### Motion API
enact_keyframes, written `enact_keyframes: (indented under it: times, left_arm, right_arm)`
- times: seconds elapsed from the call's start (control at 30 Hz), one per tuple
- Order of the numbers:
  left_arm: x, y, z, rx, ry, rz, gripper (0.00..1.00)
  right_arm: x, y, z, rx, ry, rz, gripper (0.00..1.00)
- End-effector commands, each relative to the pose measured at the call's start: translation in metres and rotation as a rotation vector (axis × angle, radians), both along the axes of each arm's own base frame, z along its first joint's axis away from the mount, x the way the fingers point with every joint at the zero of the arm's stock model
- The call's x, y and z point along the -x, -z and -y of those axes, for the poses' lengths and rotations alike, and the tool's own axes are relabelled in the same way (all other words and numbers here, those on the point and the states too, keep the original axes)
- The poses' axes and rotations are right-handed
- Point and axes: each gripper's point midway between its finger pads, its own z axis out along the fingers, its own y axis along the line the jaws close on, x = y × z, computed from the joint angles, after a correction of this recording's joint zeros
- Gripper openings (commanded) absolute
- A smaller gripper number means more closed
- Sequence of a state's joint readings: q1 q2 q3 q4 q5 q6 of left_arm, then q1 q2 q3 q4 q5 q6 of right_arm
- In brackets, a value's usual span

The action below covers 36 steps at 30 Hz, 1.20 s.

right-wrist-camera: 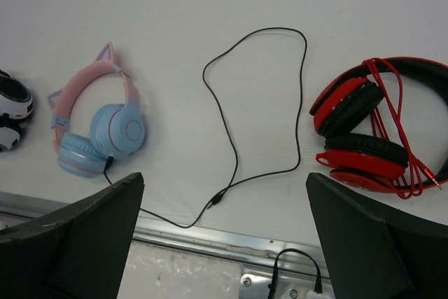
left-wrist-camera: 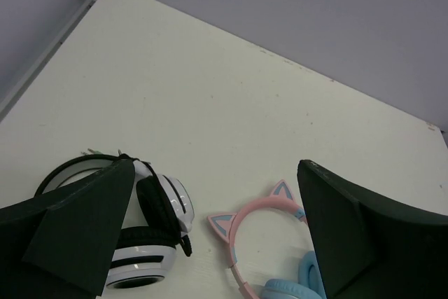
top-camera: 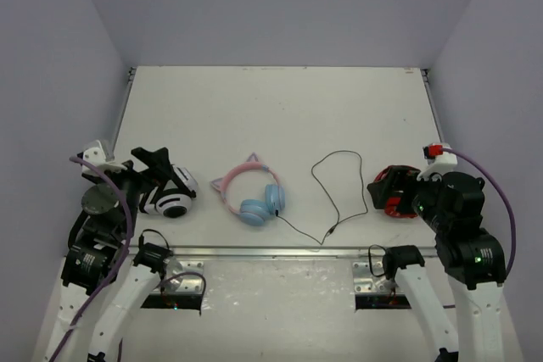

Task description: Wrap the headphones

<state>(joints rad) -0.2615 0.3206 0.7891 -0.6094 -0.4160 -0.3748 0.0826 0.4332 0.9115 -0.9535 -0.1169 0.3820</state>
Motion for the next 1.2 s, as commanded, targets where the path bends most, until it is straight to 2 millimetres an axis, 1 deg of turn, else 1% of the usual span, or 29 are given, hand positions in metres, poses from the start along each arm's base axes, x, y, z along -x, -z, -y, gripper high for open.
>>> enact_keyframes:
  times: [0.0, 0.07, 0.1, 0.13, 0.17, 0.2, 0.23, 0.27, 0.3, 0.33, 0.37, 0.4, 0.43, 0.47, 0.5, 0.53, 0.57, 0.6, 0.67, 0.7, 0.73, 0.77, 0.8, 0.83, 0.93, 1.03, 1.1, 1.13, 1.17]
  left_arm:
    - [-0.004, -0.012, 0.009, -0.002, 0.047, 0.041, 1.0]
    - [-0.008, -0.013, 0.017, -0.026, 0.097, 0.033, 1.0]
    - [-0.011, -0.013, 0.021, -0.037, 0.12, 0.026, 1.0]
    - [-0.019, -0.007, 0.027, -0.053, 0.147, -0.014, 1.0]
    - [-0.022, -0.012, 0.038, -0.071, 0.211, -0.022, 1.0]
    - [-0.026, -0.012, 0.046, -0.084, 0.254, -0.042, 1.0]
    - [-0.041, 0.001, 0.056, -0.103, 0.295, -0.116, 1.0]
    - [-0.049, 0.007, 0.068, -0.125, 0.363, -0.153, 1.0]
    - [-0.058, 0.004, 0.075, -0.136, 0.396, -0.173, 1.0]
    - [-0.077, 0.031, 0.089, -0.144, 0.45, -0.29, 1.0]
    - [-0.089, 0.035, 0.097, -0.169, 0.494, -0.317, 1.0]
    - [-0.096, 0.045, 0.107, -0.173, 0.545, -0.363, 1.0]
    - [-0.108, 0.077, 0.124, -0.176, 0.611, -0.483, 1.0]
    - [-0.114, 0.09, 0.131, -0.195, 0.642, -0.53, 1.0]
    - [-0.119, 0.094, 0.14, -0.211, 0.674, -0.556, 1.0]
    - [-0.121, 0.121, 0.155, -0.24, 0.719, -0.642, 1.0]
    - [-0.124, 0.132, 0.158, -0.273, 0.728, -0.673, 1.0]
    - [-0.126, 0.15, 0.162, -0.297, 0.739, -0.741, 0.99]
    - [-0.13, 0.166, 0.163, -0.328, 0.741, -0.789, 0.96]
    - [-0.132, 0.181, 0.162, -0.339, 0.74, -0.837, 0.96]
    - [-0.134, 0.187, 0.161, -0.349, 0.736, -0.859, 0.94]
    - [-0.133, 0.196, 0.16, -0.353, 0.738, -0.883, 0.92]
    - [-0.131, 0.212, 0.162, -0.348, 0.76, -0.926, 0.91]
    - [-0.13, 0.22, 0.162, -0.349, 0.764, -0.95, 0.9]
    - [-0.128, 0.247, 0.157, -0.365, 0.747, -1.012, 0.89]
    - [-0.136, 0.253, 0.163, -0.365, 0.765, -1.005, 0.87]
    - [-0.144, 0.253, 0.167, -0.38, 0.791, -0.978, 0.86]
    - [-0.144, 0.257, 0.17, -0.374, 0.807, -0.982, 0.86]
    - [-0.145, 0.26, 0.171, -0.376, 0.811, -0.983, 0.83]
  right_arm:
    - [-0.002, -0.015, -0.002, 0.001, -0.02, 0.049, 0.99]
    - [-0.001, -0.016, -0.006, -0.01, -0.04, 0.061, 0.99]
    - [0.0, -0.017, -0.012, -0.024, -0.074, 0.064, 0.99]
    - [0.001, -0.017, -0.016, -0.028, -0.104, 0.067, 0.99]
    - [0.0, -0.016, -0.022, -0.042, -0.136, 0.071, 0.99]
    - [0.0, -0.016, -0.029, -0.061, -0.171, 0.075, 0.99]
    - [0.005, -0.017, -0.043, -0.103, -0.252, 0.072, 0.99]
    - [0.006, -0.014, -0.05, -0.125, -0.29, 0.065, 0.99]
    - [0.005, -0.016, -0.055, -0.141, -0.317, 0.075, 0.99]
    - [0.007, -0.016, -0.059, -0.158, -0.339, 0.069, 0.99]
    - [0.005, -0.016, -0.059, -0.16, -0.338, 0.065, 0.99]
    - [0.004, -0.016, -0.06, -0.161, -0.337, 0.063, 0.99]
    - [0.003, -0.016, -0.058, -0.157, -0.328, 0.062, 0.99]
    - [0.003, -0.017, -0.058, -0.156, -0.33, 0.062, 0.99]
    - [0.002, -0.018, -0.058, -0.156, -0.331, 0.068, 0.99]
    - [0.002, -0.018, -0.059, -0.155, -0.336, 0.071, 0.99]
    - [0.002, -0.018, -0.06, -0.159, -0.344, 0.074, 0.99]
    - [0.002, -0.018, -0.061, -0.162, -0.348, 0.075, 0.99]
    - [0.003, -0.016, -0.064, -0.173, -0.368, 0.072, 0.99]
    - [0.004, -0.016, -0.066, -0.179, -0.377, 0.072, 0.99]
    - [0.004, -0.015, -0.068, -0.186, -0.388, 0.071, 0.99]
    - [0.005, -0.014, -0.069, -0.193, -0.392, 0.072, 0.99]
    - [0.005, -0.012, -0.07, -0.196, -0.398, 0.069, 0.99]
    - [0.005, -0.012, -0.071, -0.2, -0.404, 0.072, 0.99]
    - [0.007, -0.01, -0.071, -0.198, -0.407, 0.082, 0.99]
    - [0.008, -0.011, -0.072, -0.2, -0.415, 0.098, 0.99]
    - [0.01, -0.012, -0.072, -0.202, -0.42, 0.102, 0.99]
    - [0.01, -0.012, -0.073, -0.202, -0.422, 0.105, 0.99]
    - [0.011, -0.012, -0.072, -0.201, -0.422, 0.106, 0.99]
